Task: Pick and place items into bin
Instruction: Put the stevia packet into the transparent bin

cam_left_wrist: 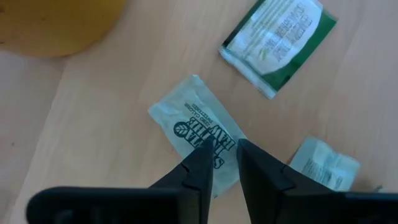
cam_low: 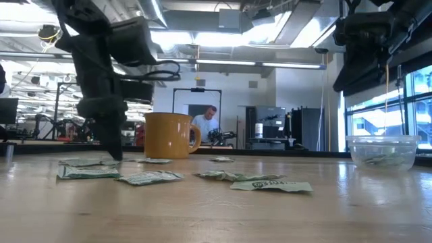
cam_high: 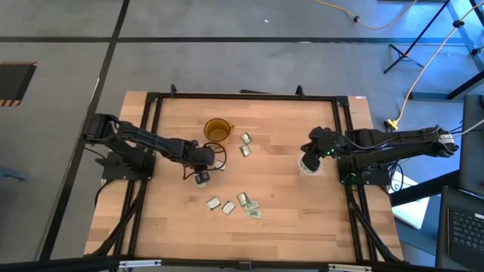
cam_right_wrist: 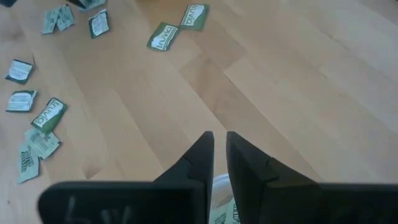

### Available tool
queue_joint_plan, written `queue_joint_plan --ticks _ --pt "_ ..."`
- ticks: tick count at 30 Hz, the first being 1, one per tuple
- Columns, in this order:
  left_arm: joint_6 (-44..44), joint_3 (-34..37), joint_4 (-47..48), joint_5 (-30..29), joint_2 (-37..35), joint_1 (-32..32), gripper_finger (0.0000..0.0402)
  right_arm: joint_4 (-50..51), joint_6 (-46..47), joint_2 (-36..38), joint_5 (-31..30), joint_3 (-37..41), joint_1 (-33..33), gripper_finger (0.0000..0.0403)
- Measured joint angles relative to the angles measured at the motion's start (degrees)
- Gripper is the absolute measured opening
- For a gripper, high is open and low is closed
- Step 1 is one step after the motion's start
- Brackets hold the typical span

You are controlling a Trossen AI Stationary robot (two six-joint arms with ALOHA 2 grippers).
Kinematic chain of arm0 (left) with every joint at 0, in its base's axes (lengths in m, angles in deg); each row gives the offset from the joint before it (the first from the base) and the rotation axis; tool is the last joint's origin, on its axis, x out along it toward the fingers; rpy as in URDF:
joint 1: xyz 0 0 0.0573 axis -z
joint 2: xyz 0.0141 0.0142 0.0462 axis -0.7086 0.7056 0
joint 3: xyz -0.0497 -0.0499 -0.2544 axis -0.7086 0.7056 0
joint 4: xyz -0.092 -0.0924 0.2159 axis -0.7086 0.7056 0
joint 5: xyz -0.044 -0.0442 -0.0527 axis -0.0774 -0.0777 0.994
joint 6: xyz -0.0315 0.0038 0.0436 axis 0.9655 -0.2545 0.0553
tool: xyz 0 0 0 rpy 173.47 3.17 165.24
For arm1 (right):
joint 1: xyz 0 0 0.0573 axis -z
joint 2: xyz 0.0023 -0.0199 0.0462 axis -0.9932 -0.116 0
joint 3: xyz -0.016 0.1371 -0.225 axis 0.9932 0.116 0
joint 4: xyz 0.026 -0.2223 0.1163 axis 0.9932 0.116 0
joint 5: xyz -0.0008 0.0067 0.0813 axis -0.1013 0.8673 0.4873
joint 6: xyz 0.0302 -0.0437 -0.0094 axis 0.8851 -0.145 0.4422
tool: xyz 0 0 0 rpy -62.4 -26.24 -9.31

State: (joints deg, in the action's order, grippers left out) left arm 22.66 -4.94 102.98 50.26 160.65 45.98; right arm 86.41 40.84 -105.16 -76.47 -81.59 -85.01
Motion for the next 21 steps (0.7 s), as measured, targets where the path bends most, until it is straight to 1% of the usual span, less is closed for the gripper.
queue_joint_plan --ticks 4,7,14,21 --pt "0.98 -0.12 -0.1 1.06 0.45 -0.27 0.0086 -0.04 -0.03 0.0 -0.01 0.0 0.0 0.0048" --pt "0.54 -0.07 0.25 1.25 0.5 -0.26 0.0083 -0.02 -0.03 0.0 0.01 0.0 0.0 0.0048" --pt "-1.03 -0.05 1.66 1.4 0.56 -0.26 0.0043 -0.02 -0.03 0.0 0.01 0.0 0.0 0.0048" --pt "-4.48 -0.01 1.63 1.29 0.56 -0.26 0.0009 -0.08 -0.09 0.0 0.01 0.0 0.0 0.0048"
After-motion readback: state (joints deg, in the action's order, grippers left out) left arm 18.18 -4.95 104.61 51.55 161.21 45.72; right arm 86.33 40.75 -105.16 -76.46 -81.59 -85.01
